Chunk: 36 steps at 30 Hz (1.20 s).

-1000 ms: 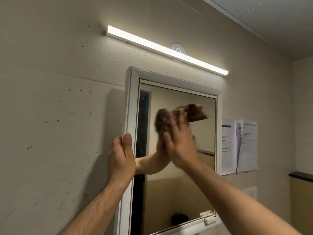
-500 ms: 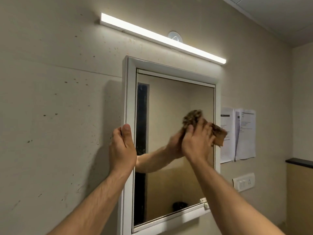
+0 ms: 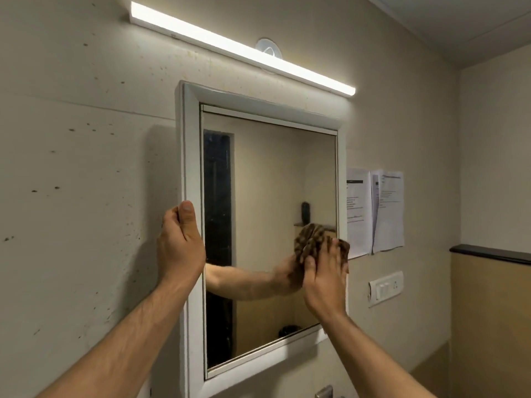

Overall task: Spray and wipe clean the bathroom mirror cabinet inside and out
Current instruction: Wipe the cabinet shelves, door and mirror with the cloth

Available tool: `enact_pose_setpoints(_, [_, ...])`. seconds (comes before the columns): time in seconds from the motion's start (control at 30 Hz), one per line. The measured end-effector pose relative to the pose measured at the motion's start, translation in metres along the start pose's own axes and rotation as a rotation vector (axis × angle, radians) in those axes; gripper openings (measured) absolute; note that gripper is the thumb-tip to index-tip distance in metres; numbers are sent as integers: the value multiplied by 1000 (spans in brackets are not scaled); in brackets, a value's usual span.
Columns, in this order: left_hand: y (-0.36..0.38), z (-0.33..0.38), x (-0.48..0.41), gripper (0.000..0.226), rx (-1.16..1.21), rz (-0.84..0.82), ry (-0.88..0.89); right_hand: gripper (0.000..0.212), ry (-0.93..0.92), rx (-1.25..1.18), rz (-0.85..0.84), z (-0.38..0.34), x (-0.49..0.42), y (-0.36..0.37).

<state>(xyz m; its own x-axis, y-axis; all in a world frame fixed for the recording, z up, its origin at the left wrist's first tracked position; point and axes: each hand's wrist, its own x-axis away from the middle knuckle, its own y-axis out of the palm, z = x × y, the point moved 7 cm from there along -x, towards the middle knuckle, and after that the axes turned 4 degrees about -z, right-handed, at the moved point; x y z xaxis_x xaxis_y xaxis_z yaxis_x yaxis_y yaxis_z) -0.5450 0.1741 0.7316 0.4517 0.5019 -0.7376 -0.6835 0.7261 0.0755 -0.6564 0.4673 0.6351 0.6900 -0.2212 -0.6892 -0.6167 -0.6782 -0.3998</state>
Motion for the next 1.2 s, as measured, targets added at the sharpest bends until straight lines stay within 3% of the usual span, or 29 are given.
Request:
enact_pose_setpoints(0.17, [0, -4, -1, 42, 7, 6, 24, 64, -140, 11, 14, -33, -47, -22])
enact_pose_setpoints(0.27, [-1, -8, -4, 54, 6, 4, 42, 61, -155, -77, 152, -70, -124, -61])
enact_pose_setpoints(0.4, [-1, -11, -6, 64, 10, 7, 79, 59, -135, -171, 211, -70, -184, -81])
enact_pose_setpoints(0.57, [0, -9, -4, 59, 15, 29, 64, 57, -59, -236, 177, 27, -76, -21])
enact_pose_setpoints(0.67, [-1, -4, 0, 47, 2, 27, 52, 62, 52, -160, 21, 84, 6, 14])
enact_pose_setpoints(0.8, [-1, -2, 0, 44, 3, 18, 32, 61, 79, -199, -21, 58, -30, -3])
enact_pose_setpoints(0.93, [-1, -8, -3, 60, 22, 20, 39, 61, -118, -136, 121, -50, -120, -52])
enact_pose_setpoints(1.0, [0, -7, -4, 61, 33, 15, 34, 63, -164, -152, 139, -80, -119, -49])
enact_pose_setpoints(1.07, [0, -6, -3, 51, 25, 19, 37, 66, -253, -136, 126, -98, -72, -22])
enact_pose_setpoints(1.2, [0, -3, -1, 40, 18, -7, 51, 65, -832, 42, -97, -118, 83, 61])
